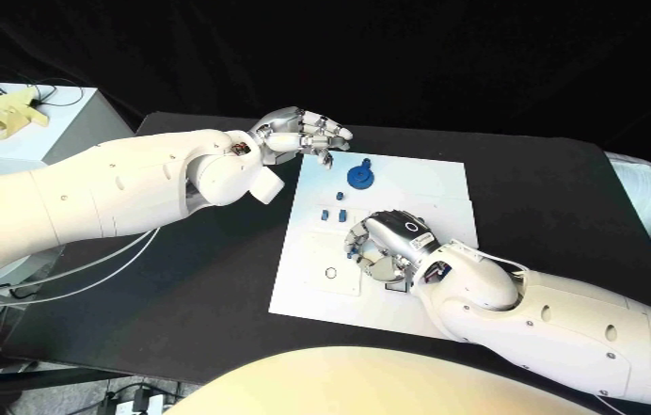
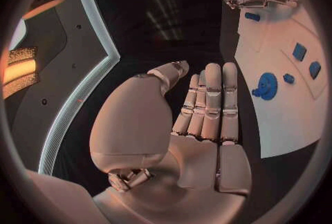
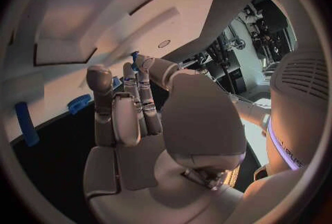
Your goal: Assemble the parts on the task board
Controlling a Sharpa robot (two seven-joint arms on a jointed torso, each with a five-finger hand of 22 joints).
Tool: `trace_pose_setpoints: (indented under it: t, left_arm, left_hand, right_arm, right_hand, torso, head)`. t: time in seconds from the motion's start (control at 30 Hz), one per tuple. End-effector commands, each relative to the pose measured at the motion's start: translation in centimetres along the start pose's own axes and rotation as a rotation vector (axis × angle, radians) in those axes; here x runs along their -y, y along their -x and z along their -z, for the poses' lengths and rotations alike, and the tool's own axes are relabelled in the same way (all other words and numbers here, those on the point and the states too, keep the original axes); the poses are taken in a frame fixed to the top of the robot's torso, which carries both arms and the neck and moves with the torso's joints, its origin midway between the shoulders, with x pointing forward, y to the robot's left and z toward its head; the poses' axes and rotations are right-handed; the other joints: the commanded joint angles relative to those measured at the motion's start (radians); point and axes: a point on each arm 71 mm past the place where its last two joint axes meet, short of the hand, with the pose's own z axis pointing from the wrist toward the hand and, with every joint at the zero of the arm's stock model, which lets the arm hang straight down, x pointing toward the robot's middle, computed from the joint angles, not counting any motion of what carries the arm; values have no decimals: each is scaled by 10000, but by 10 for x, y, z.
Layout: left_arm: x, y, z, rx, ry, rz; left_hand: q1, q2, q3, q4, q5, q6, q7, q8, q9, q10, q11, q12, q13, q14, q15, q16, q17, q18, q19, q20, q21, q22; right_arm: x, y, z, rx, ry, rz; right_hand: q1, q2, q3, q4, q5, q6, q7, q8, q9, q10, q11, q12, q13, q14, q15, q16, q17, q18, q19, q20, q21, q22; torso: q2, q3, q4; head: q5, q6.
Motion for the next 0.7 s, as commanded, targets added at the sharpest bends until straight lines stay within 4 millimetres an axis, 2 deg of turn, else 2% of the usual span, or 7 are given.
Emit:
trace_pose_setpoints:
  t: [0.03, 0.3, 0.53, 0.7]
  left_arm:
    - [1, -2, -1, -179, -42, 12]
    - [0, -2, -1, -175, -22, 10]
    - [0, -2, -1, -195, -19, 15]
    - [0, -2, -1, -202, -15, 17]
  left_hand:
    - [-54, 59, -25, 10, -13, -89, 8, -18, -10, -54, 43, -40, -16, 7, 29, -23, -7, 139, 82, 19, -59, -8]
    - [-58, 61, -29, 18, -13, -92, 8, -17, -11, -58, 43, -40, -17, 6, 29, -23, -8, 140, 85, 21, -67, -14]
    - [-58, 61, -29, 18, -13, -92, 8, -17, -11, -58, 43, -40, -17, 6, 29, -23, -8, 140, 85, 21, -67, -14]
    - [-58, 61, -29, 18, -13, -92, 8, -17, -11, -58, 43, -40, -17, 6, 29, -23, -8, 140, 85, 21, -67, -14]
  right_arm:
    - [1, -3, 0, -223, -78, 159]
    - [1, -7, -1, -326, -207, 282]
    - [0, -10, -2, -423, -163, 366]
    - [-1, -11, -2, -554, -25, 297]
  right_hand:
    - [93, 210, 49, 23, 35, -40, 35, 10, 3, 646, -560, 42, 215, 386, -40, 0, -10, -84, -93, 12, -11, -17]
    - [90, 208, 49, 21, 27, -43, 36, 9, 5, 645, -559, 38, 215, 382, -39, -10, -29, -78, -109, 12, -33, -42]
    - [82, 207, 49, 19, 12, -47, 39, 9, 12, 641, -557, 30, 217, 379, -37, -13, -37, -75, -124, 14, -47, -55]
    - [45, 202, 38, 26, -24, -60, 48, 8, 28, 630, -549, 10, 222, 366, -30, -40, -91, -59, -183, 22, -113, -121]
  torso:
    - [2, -1, -7]
    - [7, 13, 6]
    - [3, -1, -11]
    - [-1, 2, -8]
  head:
    - [30, 2]
    - [22, 2]
    - [15, 2]
    - [0, 2]
